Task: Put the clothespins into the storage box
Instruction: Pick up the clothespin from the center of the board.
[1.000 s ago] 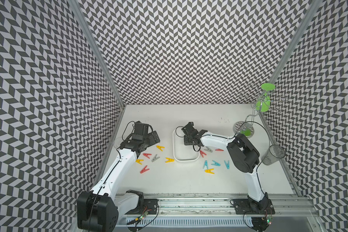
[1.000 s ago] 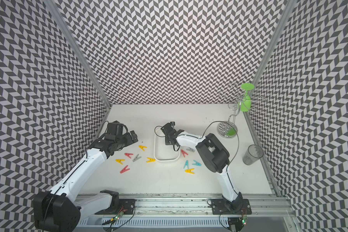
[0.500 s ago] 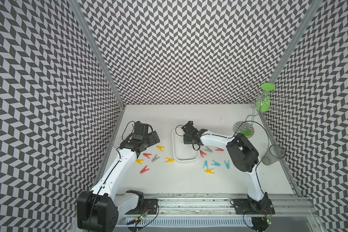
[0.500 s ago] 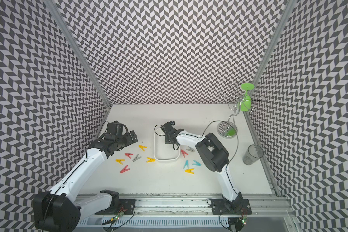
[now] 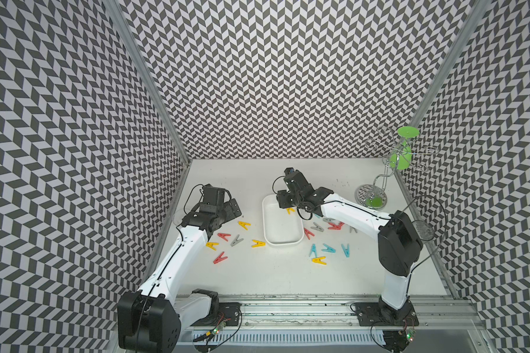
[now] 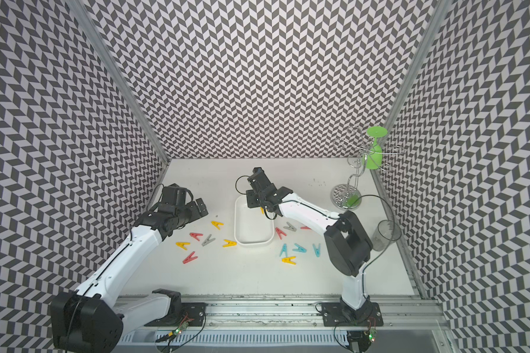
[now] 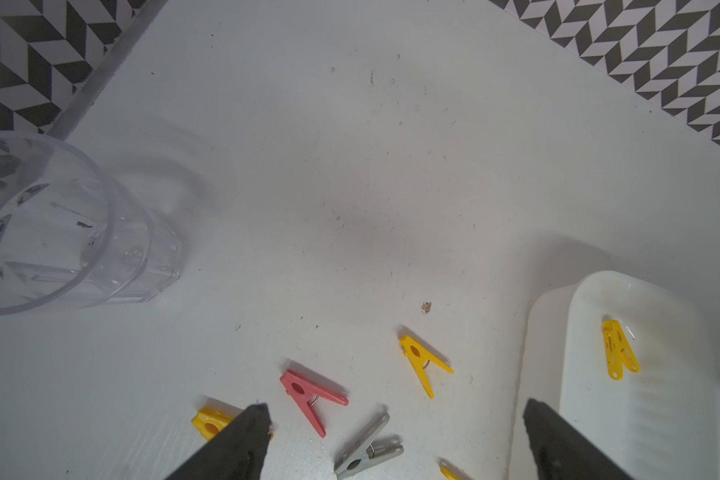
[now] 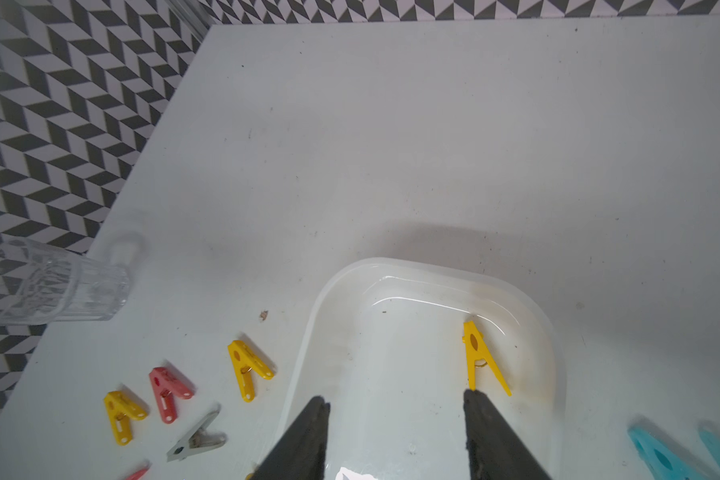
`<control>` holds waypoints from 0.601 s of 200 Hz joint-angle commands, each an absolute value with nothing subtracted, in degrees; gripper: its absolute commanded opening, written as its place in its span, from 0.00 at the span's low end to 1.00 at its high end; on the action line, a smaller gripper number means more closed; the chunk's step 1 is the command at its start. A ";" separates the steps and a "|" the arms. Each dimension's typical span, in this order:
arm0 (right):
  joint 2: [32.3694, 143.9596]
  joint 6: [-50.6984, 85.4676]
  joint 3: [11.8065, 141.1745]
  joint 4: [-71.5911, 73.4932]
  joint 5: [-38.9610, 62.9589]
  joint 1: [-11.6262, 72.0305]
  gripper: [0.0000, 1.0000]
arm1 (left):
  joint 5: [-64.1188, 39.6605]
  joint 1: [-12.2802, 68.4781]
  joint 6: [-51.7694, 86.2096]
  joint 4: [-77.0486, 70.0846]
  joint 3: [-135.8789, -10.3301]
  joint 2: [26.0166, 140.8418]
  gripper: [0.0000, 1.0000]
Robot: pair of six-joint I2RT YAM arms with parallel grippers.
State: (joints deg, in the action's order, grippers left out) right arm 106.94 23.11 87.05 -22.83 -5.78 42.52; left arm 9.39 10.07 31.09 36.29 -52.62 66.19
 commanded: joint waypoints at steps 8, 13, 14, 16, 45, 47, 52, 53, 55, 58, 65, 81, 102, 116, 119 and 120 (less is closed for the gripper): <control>101.60 20.65 82.57 -23.25 -4.76 37.39 0.56 | 13.49 9.63 30.00 35.31 -55.23 66.01 1.00; 100.92 20.56 81.24 -22.89 -4.58 36.15 0.56 | 13.93 9.50 29.85 35.29 -55.41 65.98 1.00; 100.78 20.56 81.05 -22.74 -4.53 35.83 0.56 | 14.00 9.50 29.82 35.27 -55.43 65.99 1.00; 100.56 20.50 80.49 -22.58 -4.36 35.32 0.56 | 14.11 9.45 29.76 35.25 -55.47 66.00 1.00; 98.53 19.98 73.53 -21.22 -3.28 27.90 0.56 | 13.26 8.79 28.86 33.58 -54.90 65.44 1.00; 98.55 19.91 73.16 -21.08 -3.48 27.36 0.56 | 13.09 8.75 28.77 33.33 -54.84 65.36 1.00; 98.59 19.83 72.24 -20.93 -3.82 26.34 0.56 | 12.71 8.70 28.63 32.85 -54.48 65.11 1.00; 98.60 19.76 72.07 -20.88 -3.89 26.18 0.56 | 12.64 8.70 28.60 32.73 -54.40 65.03 1.00; 98.74 19.71 71.72 -20.80 -4.05 25.75 0.56 | 12.48 8.70 28.57 32.57 -54.27 64.99 1.00; 98.83 19.55 71.19 -20.75 -4.16 25.25 0.56 | 12.29 8.66 28.57 32.34 -54.16 64.81 1.00; 99.38 19.43 70.32 -20.61 -4.43 23.98 0.56 | 11.91 8.61 28.47 31.92 -53.84 64.61 1.00; 100.88 19.31 68.56 -19.54 -3.81 21.46 0.54 | 11.00 8.61 27.63 31.48 -53.63 64.90 1.00; 102.92 19.10 67.94 -18.22 -2.58 19.39 0.51 | 10.23 8.61 27.16 31.55 -53.81 65.69 1.00; 104.18 18.16 68.90 -17.92 -2.02 19.07 0.47 | 9.67 8.61 27.23 31.72 -54.07 66.15 1.00; 104.48 17.96 69.17 -18.01 -1.79 19.07 0.46 | 9.48 8.61 27.24 31.73 -54.08 66.22 1.00; 104.58 17.90 69.26 -18.01 -1.73 19.07 0.46 | 9.44 8.61 27.25 31.73 -54.06 66.25 1.00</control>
State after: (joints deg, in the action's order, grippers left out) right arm 102.54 19.68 67.99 -21.43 -3.44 19.29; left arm 10.96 8.95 28.14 33.04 -53.80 66.00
